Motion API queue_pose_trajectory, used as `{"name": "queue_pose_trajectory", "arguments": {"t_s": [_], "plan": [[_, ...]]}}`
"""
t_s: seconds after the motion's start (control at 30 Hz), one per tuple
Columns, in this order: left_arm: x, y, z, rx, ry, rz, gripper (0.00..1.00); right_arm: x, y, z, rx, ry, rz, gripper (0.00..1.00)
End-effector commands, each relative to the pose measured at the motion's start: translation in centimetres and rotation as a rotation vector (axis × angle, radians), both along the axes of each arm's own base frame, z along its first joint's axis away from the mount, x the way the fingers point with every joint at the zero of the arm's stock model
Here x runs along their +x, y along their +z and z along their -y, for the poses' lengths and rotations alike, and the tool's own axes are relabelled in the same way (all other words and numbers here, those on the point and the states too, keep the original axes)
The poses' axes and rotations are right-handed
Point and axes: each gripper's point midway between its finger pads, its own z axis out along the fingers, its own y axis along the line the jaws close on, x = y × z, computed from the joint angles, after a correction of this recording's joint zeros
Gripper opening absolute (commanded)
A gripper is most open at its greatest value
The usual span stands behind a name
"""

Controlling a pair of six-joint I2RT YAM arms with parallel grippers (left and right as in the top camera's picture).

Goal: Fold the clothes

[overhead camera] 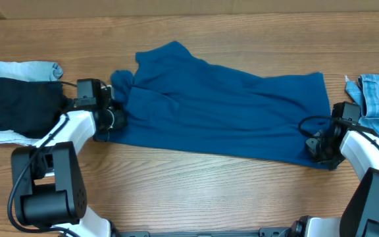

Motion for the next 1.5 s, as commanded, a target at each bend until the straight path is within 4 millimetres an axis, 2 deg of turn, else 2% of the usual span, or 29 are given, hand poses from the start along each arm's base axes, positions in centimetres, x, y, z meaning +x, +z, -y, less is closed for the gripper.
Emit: {"name": "queue_pose_trajectory", "arguments": {"t_s": [0.0, 0.13, 0.3, 0.4, 0.47, 0.6, 0.7, 0.8, 0.9, 0.93, 1.0, 1.07, 1.17, 1.27, 1.37, 1.47], "plan": [[-5.1, -4.6, -5.1, 0.179, 0.109, -0.212, 0.04, -0.2, -0.2, 0.7, -0.038, 0.003, -0.017, 0.12], [-5.9, -4.7, -5.0, 0.173, 0.119, -0.246, 0.04, 1.2, 0.1, -1.0, 0.054, 0.116, 0.033, 0.22], [-8.3, -4.8, -6.0, 0.143, 0.29, -0.343, 0.04, 2.4, 1.7, -1.3, 0.08, 0.124, 0.069, 0.22], [-10.0, -4.8, -7.1, 0.11, 0.458, -0.403, 0.04, 3.7, 3.6, -1.5, 0.093, 0.154, 0.122, 0.25], [-10.7, -4.8, -7.3, 0.088, 0.489, -0.432, 0.04, 3.9, 4.4, -1.5, 0.094, 0.157, 0.138, 0.26], [-14.7, -5.8, -7.1, 0.098, 0.605, -0.543, 0.04, 4.0, 5.0, -1.5, 0.088, 0.158, 0.151, 0.25], [-16.8, -6.6, -6.7, 0.098, 0.598, -0.582, 0.04, 4.0, 5.0, -1.5, 0.089, 0.158, 0.153, 0.25], [-15.7, -6.5, -6.6, 0.112, 0.442, -0.538, 0.04, 4.8, 5.3, -2.3, 0.133, 0.189, 0.194, 0.26], [-13.9, -4.9, -5.8, 0.133, 0.312, -0.458, 0.08, 6.2, 6.0, -4.2, 0.217, 0.306, 0.28, 0.26], [-13.5, -4.3, -5.2, 0.141, 0.284, -0.436, 0.09, 5.9, 6.1, -5.2, 0.263, 0.338, 0.283, 0.26], [-13.0, -3.8, -4.4, 0.151, 0.248, -0.413, 0.1, 4.1, 5.7, -6.2, 0.328, 0.325, 0.216, 0.25], [-12.9, -3.8, -3.8, 0.155, 0.23, -0.41, 0.11, 2.6, 5.5, -7.1, 0.368, 0.324, 0.158, 0.18], [-12.5, -3.8, -3.6, 0.155, 0.234, -0.397, 0.11, 2.7, 5.6, -10.1, 0.44, 0.417, 0.177, 0.14], [-12.4, -3.8, -3.7, 0.154, 0.24, -0.392, 0.11, 3.3, 4.4, -12.2, 0.388, 0.502, 0.174, 0.12], [-12.3, -3.8, -3.7, 0.155, 0.24, -0.39, 0.12, 3.7, 3.1, -12.6, 0.33, 0.476, 0.156, 0.12], [-12.1, -3.8, -3.7, 0.155, 0.241, -0.381, 0.12, 2.7, 0.8, -12.1, 0.322, 0.438, 0.089, 0.1]]}}
